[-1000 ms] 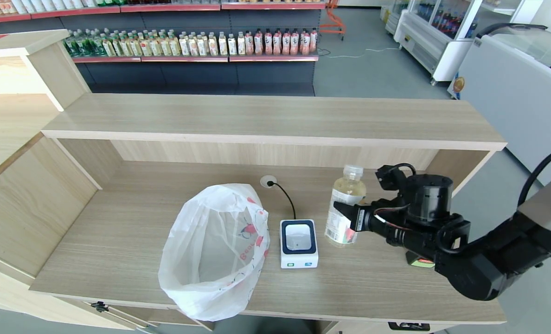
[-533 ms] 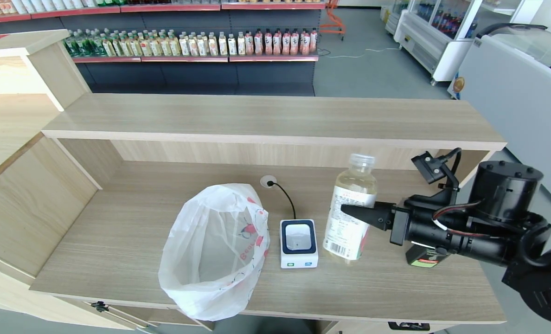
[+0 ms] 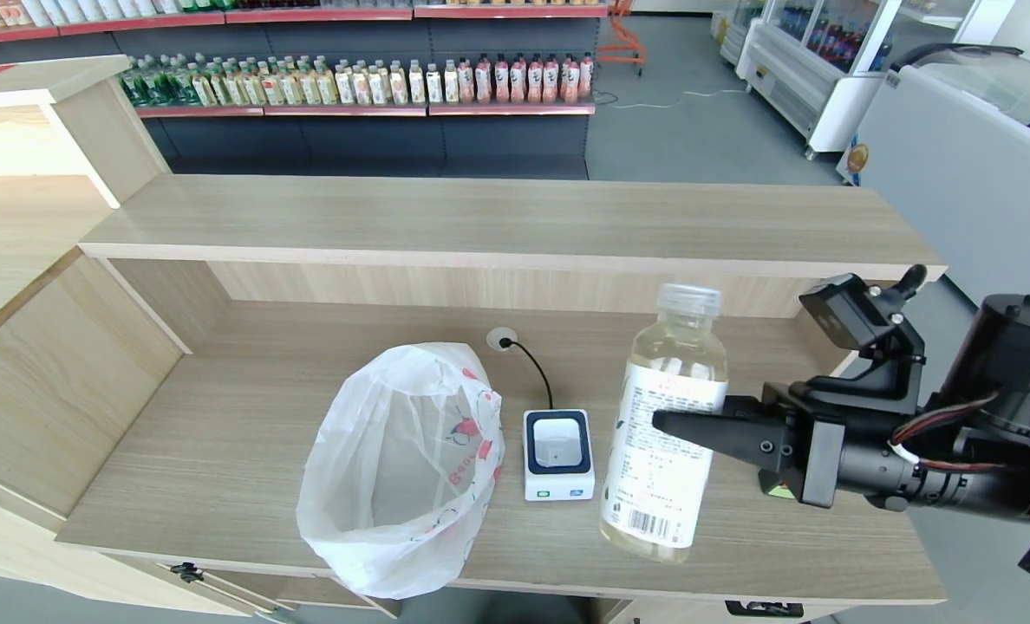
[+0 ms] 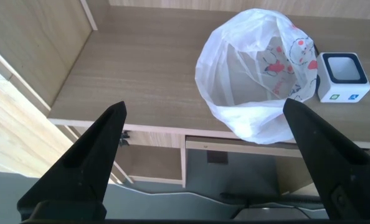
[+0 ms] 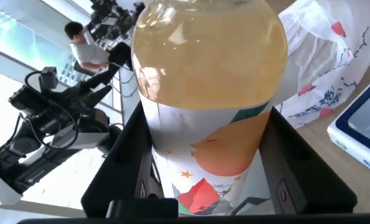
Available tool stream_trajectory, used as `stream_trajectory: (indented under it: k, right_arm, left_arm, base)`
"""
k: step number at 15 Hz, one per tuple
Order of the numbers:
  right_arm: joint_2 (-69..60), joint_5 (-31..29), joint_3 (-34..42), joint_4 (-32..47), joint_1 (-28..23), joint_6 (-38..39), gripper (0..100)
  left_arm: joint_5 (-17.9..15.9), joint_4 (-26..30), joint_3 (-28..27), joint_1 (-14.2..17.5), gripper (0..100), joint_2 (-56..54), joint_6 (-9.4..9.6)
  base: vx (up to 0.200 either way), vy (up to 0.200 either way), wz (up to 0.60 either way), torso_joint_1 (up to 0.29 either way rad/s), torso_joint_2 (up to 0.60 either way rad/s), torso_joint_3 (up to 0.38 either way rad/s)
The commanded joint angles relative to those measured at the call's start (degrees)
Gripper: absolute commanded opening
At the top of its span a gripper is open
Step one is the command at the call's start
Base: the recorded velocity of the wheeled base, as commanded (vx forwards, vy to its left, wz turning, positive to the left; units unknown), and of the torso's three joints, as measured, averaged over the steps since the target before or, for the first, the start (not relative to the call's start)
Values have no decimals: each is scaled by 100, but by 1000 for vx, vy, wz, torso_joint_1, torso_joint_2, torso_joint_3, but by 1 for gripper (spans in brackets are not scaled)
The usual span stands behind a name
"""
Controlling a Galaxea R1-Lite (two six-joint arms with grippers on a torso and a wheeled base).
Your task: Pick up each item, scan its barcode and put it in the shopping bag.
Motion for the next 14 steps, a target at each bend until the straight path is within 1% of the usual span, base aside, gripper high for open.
stream_trajectory:
  k: [1, 3, 11, 14]
  right_arm:
    - [-146, 55, 18, -6, 141, 23, 0]
    - [-146, 152, 9, -6, 220, 23, 0]
    - [-23, 152, 132, -15, 405, 14, 0]
    - [-137, 143, 115, -6, 440, 181, 0]
  left_arm:
    - [0, -9, 1, 2, 100, -2, -6]
    - [0, -1, 1, 2, 100, -2, 3]
    - [0, -1, 1, 2, 100, -2, -6]
    - [0, -1, 1, 2, 100, -2, 3]
  base:
    - [0, 0, 0, 0, 0, 0]
    - [0, 0, 0, 0, 0, 0]
    - [0, 0, 0, 0, 0, 0]
    - [0, 0, 0, 0, 0, 0]
